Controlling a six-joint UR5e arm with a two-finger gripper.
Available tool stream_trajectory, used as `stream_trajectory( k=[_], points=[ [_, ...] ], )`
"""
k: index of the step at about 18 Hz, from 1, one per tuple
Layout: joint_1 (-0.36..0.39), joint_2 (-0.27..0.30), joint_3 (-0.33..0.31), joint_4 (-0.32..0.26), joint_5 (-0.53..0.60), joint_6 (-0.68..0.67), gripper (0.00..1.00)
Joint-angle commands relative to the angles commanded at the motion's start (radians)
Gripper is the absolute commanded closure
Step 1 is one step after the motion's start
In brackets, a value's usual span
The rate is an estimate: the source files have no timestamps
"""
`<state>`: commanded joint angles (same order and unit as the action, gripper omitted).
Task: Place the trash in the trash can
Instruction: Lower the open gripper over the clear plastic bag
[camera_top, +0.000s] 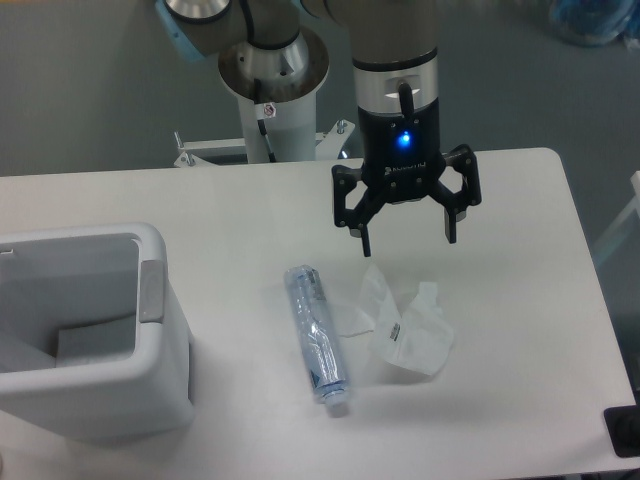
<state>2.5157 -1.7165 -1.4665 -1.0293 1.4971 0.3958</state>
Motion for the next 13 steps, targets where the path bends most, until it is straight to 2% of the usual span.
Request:
stream_trajectory(
  k=[4,8,9,11,13],
  points=[
    [-0.005,-0.006,-0.009,0.006,0.032,0.000,0.00],
    [-0.005,-0.008,-0.055,0.029,0.051,-0.002,0.00],
    [-0.005,-0.008,-0.073,0.052,0.051,-0.002,0.00],
    [-0.006,-0.011,-0.122,0.133,0.057,-0.005,0.00],
    [-0.006,-0.003,-0.190,0.198,0.058,-0.012,0.00]
  ],
)
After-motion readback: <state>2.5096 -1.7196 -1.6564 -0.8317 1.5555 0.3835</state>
